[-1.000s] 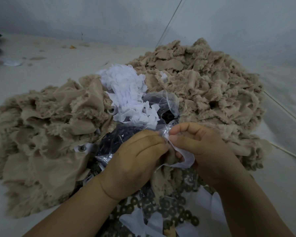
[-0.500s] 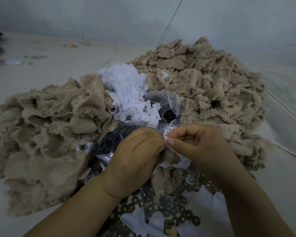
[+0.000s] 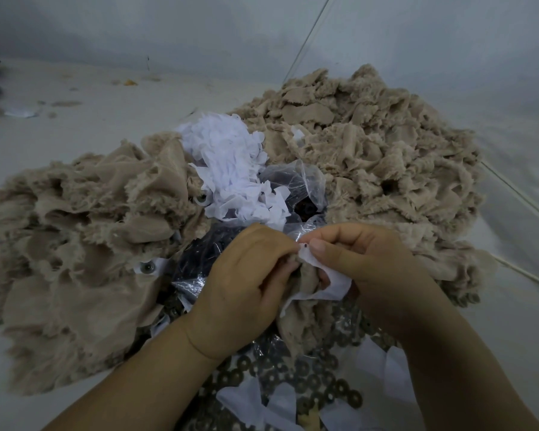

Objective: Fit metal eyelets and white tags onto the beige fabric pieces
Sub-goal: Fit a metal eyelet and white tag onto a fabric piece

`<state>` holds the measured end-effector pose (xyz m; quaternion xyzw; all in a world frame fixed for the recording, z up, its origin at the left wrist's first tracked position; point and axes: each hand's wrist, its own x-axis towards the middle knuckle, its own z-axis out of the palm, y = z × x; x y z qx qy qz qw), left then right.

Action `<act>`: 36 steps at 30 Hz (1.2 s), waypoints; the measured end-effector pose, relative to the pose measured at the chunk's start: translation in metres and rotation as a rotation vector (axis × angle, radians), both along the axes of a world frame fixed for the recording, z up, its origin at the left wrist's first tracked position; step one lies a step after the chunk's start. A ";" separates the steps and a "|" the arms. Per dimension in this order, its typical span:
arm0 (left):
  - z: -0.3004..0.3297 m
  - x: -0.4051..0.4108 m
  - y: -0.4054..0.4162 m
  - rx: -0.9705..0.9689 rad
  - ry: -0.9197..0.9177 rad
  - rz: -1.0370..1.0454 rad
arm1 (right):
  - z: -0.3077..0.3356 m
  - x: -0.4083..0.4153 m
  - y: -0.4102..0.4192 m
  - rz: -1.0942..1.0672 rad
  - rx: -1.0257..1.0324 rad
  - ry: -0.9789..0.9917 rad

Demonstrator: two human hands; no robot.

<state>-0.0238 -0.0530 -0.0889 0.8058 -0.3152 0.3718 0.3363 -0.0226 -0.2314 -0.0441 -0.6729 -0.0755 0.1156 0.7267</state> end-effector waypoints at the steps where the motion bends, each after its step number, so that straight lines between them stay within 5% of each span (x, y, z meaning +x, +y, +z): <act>1: 0.000 -0.001 0.000 -0.006 -0.001 0.001 | 0.000 0.001 0.000 0.015 0.028 0.020; 13: -0.002 0.003 0.001 -0.006 -0.031 -0.138 | -0.005 0.005 0.002 -0.018 0.012 0.035; 36: -0.002 -0.003 0.000 0.013 0.003 0.031 | -0.004 0.001 0.001 -0.005 -0.198 -0.161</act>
